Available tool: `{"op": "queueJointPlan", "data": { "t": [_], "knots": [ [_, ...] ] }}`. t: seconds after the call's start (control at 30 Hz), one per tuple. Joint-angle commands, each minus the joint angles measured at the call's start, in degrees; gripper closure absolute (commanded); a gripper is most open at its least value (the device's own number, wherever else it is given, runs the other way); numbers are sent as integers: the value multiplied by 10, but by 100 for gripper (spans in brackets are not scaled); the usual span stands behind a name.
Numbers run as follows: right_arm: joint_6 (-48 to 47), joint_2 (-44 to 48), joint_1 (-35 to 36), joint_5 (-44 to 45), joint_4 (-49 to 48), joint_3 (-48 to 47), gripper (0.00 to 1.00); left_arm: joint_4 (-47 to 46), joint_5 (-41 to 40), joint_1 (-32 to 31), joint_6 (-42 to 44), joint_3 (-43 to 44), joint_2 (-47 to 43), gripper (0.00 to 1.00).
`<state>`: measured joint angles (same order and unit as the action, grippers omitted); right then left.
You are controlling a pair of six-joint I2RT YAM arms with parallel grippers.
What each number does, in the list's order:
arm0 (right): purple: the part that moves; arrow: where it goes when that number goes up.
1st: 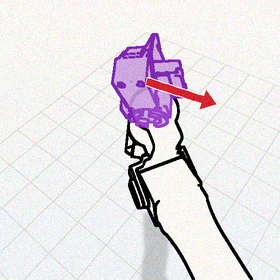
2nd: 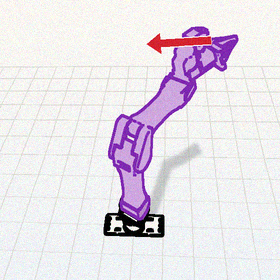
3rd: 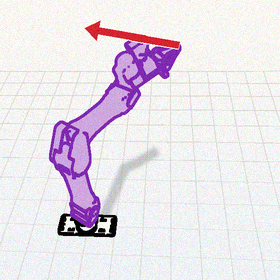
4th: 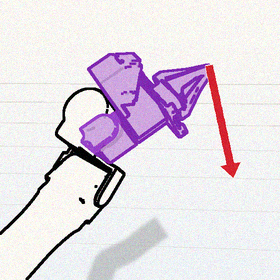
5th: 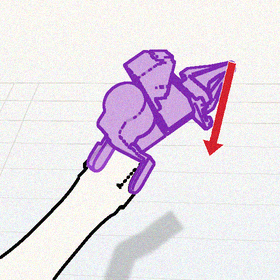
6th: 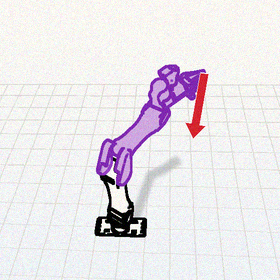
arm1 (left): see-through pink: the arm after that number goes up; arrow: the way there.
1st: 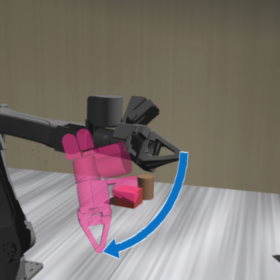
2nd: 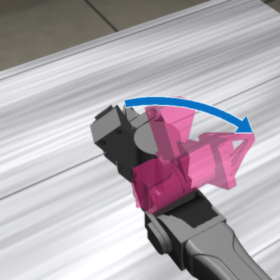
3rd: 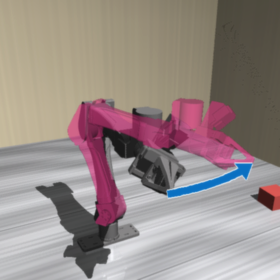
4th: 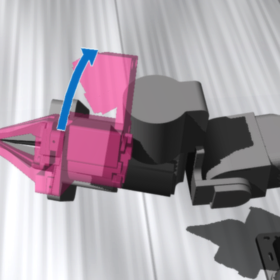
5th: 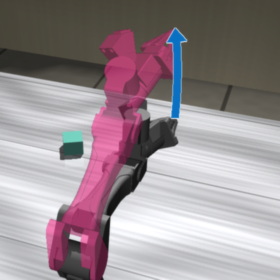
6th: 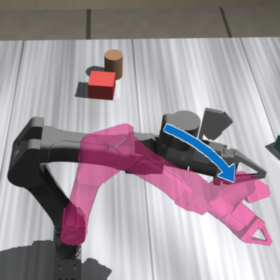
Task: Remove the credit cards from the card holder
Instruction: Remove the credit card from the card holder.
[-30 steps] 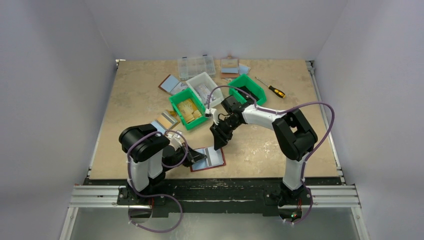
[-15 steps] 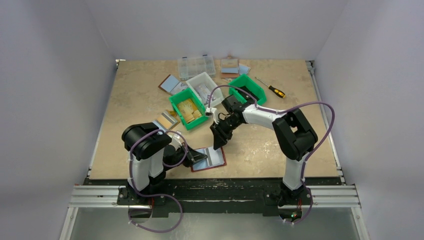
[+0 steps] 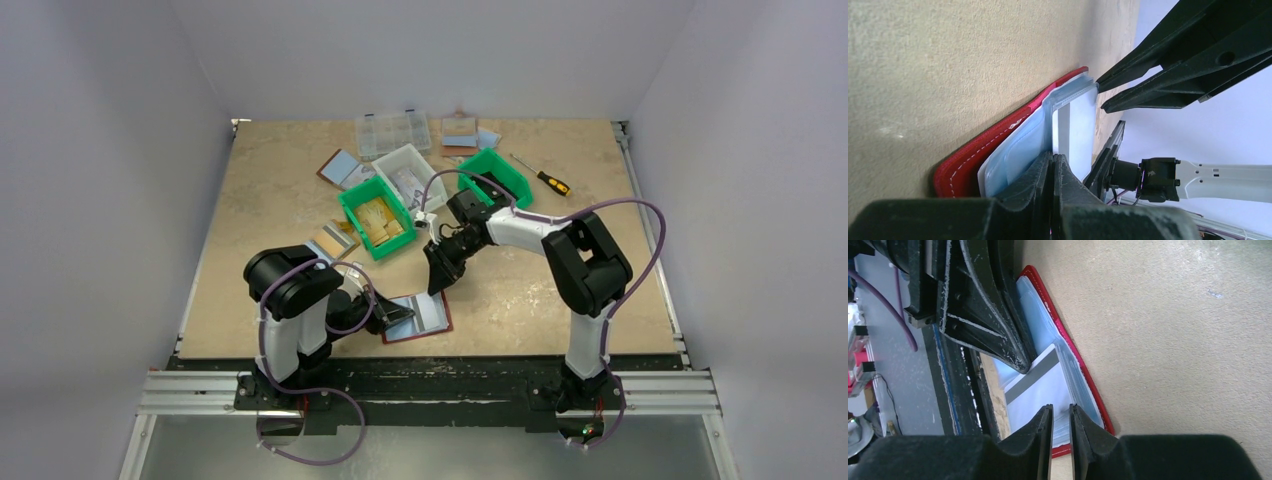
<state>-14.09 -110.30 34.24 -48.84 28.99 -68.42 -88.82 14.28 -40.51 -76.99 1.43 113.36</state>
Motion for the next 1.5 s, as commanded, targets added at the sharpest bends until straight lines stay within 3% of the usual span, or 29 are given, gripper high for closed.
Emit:
{"op": "queueJointPlan", "data": {
  "t": [0.0, 0.27, 0.37, 0.6, 0.83, 1.1, 1.3, 1.47],
  "knots": [
    [19, -3, 18, -96, 12, -1, 75, -130, -27, -12, 54, -41, 47, 95],
    [34, -7, 17, -84, -2, 3, 76, -131, -27, -12, 49, -44, 32, 76],
    [40, -9, 17, -76, -7, 5, 82, -130, -25, -12, 49, -43, 27, 69],
    [50, -14, 19, -65, -14, 8, 90, -130, -27, -16, 43, -42, 22, 65],
    [52, -23, 23, -38, -11, 8, 100, -131, -49, -16, 22, -50, 3, 66],
    [45, -28, 28, -26, 0, 3, 100, -128, -96, -17, 7, -73, -63, 73],
    [36, -26, 34, -57, 6, 0, 100, -130, -99, -26, 1, -56, -42, 73],
    [33, -26, 37, -56, 10, 0, 100, -130, -104, -32, -2, -50, -22, 88]
  ]
}}
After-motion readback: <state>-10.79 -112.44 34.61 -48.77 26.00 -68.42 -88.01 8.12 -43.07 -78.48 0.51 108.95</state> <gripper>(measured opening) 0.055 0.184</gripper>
